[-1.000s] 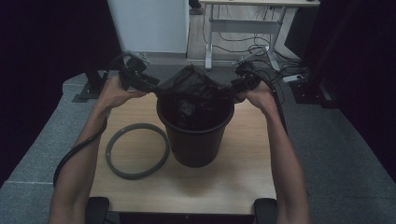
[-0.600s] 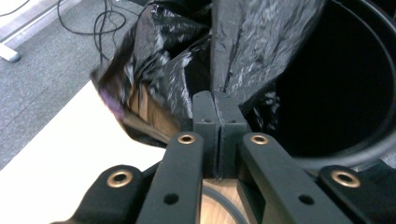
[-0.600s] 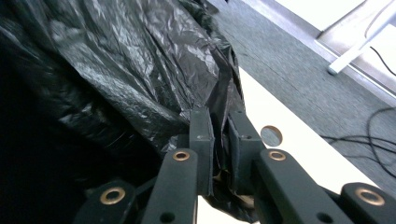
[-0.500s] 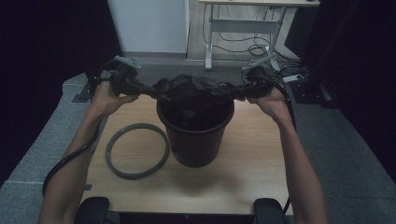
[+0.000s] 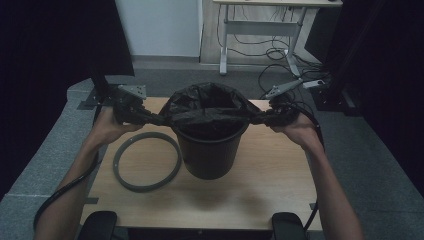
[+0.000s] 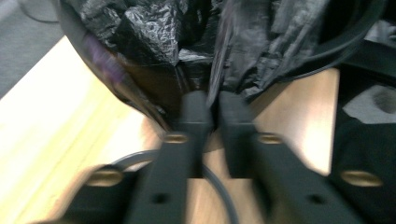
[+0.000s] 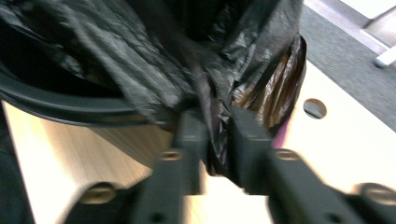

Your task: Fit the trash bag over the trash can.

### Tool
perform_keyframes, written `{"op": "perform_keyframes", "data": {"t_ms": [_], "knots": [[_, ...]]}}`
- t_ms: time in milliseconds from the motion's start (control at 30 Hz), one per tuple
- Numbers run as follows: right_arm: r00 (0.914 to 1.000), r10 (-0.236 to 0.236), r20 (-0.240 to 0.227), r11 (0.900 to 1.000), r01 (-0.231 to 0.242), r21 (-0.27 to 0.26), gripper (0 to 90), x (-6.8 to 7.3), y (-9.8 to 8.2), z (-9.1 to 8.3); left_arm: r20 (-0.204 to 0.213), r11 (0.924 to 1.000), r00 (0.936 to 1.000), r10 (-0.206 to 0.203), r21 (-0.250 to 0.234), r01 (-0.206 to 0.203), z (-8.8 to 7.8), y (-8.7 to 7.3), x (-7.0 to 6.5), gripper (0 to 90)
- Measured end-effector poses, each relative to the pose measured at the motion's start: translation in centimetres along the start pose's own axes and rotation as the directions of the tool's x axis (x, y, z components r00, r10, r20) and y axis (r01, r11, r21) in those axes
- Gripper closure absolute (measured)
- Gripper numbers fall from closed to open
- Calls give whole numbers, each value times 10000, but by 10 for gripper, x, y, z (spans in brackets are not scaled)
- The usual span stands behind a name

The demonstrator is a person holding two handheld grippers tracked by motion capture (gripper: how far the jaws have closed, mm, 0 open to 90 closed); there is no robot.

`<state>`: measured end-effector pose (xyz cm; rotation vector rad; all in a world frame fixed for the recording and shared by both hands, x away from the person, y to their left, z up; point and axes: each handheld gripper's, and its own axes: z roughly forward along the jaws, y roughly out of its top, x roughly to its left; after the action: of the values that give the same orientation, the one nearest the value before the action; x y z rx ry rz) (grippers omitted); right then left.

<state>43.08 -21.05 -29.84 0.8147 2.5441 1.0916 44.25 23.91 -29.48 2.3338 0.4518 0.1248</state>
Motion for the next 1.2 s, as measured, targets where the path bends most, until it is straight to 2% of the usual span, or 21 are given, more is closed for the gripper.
{"op": "perform_keyframes", "data": {"t_ms": [33, 100, 200, 267, 367, 433, 567, 633, 700, 767, 800, 900, 1033, 1200], "knots": [[9997, 40, 223, 10000, -39, -11, 578, 0, 1, -2, -116, 10000, 9999, 1, -67, -2, -2, 1, 0, 712], [9998, 75, 179, 9997, -71, -249, 482, -2, 5, -8, -313, 9995, 9995, 17, -308, -27, -10, 5, 0, 600], [9999, -135, 66, 9985, 138, -528, 392, 0, 16, -17, -368, 9985, 9992, 147, -513, -166, -21, 12, -1, 476], [9992, -400, 23, 9974, 400, -599, 373, 2, 23, -19, -315, 9980, 9993, 219, -585, -237, -23, 17, -3, 421], [9974, -724, -71, 9962, 719, -481, 371, 6, 37, -13, -168, 9987, 9993, 327, -384, -333, -19, 25, -5, 388], [9959, -899, -114, 9958, 896, -197, 423, 9, 45, -3, -102, 9992, 9992, 381, -138, -382, -13, 28, -6, 384], [9908, -1306, -361, 9907, 1318, 345, 682, 16, 52, 11, 131, 9980, 9987, 486, 389, -491, -3, 31, -9, 453], [9880, -1523, -269, 9866, 1535, 546, 774, 22, 52, 13, 150, 9967, 9986, 507, 632, -515, 0, 31, -12, 573], [9877, -1538, -276, 9863, 1551, 555, 828, 26, 50, 9, -94, 9924, 9964, 838, 912, -826, 1, 31, -19, 679], [9866, -1591, -370, 9858, 1608, 484, 860, 30, 46, 3, 94, 9901, 9946, 1032, 947, -1037, 1, 31, -26, 773], [9866, -1577, -414, 9860, 1596, 481, 872, 31, 44, 0, 69, 9873, 9924, 1231, 1004, -1231, 1, 31, -30, 799], [9875, -1492, -506, 9879, 1511, 358, 888, 34, 35, -10, 200, 9827, 9885, 1498, 1071, -1511, 3, 32, -37, 859], [9865, -1395, -856, 9901, 1403, 36, 889, 38, 22, -16, 438, 9797, 9847, 1687, 1024, -1724, 5, 28, -42, 874], [9832, -1242, -1334, 9923, 1233, -146, 889, 42, 5, -14, 659, 9784, 9817, 1789, 931, -1845, 13, 19, -46, 882]]}}
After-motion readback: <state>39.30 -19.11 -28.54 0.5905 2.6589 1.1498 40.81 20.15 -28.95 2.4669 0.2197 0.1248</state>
